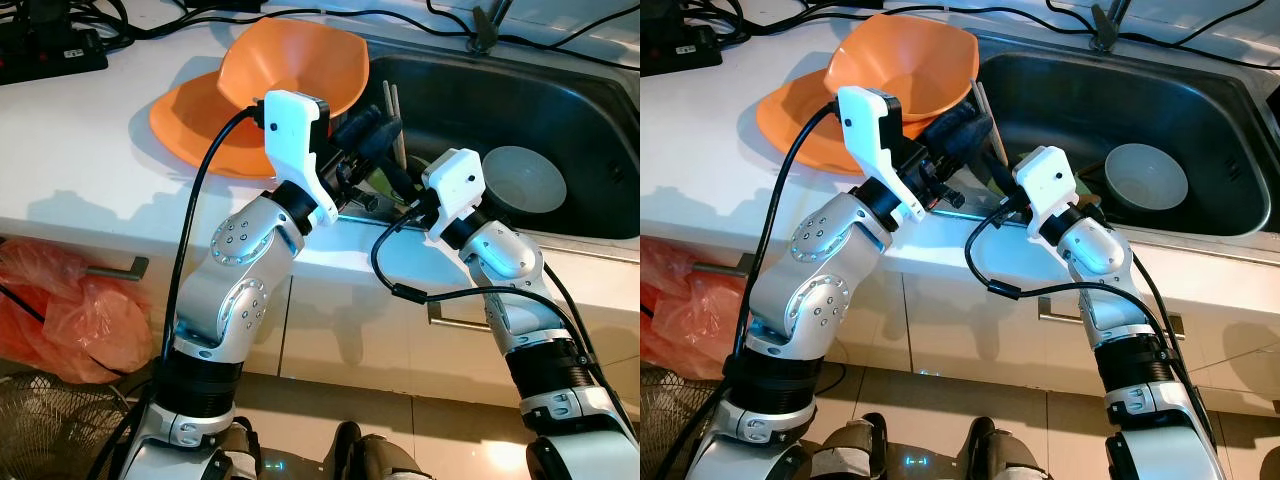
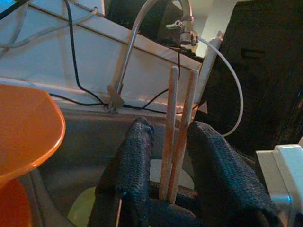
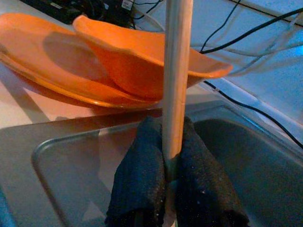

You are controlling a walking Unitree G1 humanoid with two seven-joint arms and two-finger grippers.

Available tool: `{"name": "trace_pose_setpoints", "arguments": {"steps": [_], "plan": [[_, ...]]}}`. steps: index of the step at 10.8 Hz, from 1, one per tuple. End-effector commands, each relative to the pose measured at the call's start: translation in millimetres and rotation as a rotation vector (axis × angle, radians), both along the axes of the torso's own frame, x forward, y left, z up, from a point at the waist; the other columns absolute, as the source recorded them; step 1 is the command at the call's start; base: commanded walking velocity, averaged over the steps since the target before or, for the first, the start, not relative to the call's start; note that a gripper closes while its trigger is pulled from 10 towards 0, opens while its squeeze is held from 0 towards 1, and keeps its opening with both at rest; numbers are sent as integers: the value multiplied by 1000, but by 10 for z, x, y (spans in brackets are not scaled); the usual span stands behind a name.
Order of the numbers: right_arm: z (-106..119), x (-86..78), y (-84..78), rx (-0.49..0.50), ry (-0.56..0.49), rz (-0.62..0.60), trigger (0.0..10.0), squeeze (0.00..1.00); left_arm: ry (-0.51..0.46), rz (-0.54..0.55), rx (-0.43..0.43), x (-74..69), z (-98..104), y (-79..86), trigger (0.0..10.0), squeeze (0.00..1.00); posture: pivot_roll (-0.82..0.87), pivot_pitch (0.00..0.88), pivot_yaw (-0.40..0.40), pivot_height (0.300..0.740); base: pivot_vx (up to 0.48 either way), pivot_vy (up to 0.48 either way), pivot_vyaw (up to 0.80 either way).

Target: Kitchen organization

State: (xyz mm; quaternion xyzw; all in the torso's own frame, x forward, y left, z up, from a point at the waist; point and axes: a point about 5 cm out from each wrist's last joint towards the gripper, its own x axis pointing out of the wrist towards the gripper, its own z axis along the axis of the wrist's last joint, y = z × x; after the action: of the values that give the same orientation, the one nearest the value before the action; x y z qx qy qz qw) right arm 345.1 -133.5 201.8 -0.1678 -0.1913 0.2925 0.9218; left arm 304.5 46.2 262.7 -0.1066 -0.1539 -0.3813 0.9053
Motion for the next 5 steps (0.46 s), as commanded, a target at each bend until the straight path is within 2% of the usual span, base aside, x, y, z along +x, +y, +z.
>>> {"name": "trace_pose_setpoints", "arguments": {"steps": [1, 5], "plan": [[33, 22, -92, 7, -17, -35, 0, 0, -31, -24, -2, -64, 43, -47, 10000, 0, 209, 194, -89, 740, 0, 0, 0], [94, 120, -215, 12, -34, -140, 0, 0, -29, -38, -2, -84, 8, -63, 10000, 0, 207, 194, -92, 740, 0, 0, 0]]}}
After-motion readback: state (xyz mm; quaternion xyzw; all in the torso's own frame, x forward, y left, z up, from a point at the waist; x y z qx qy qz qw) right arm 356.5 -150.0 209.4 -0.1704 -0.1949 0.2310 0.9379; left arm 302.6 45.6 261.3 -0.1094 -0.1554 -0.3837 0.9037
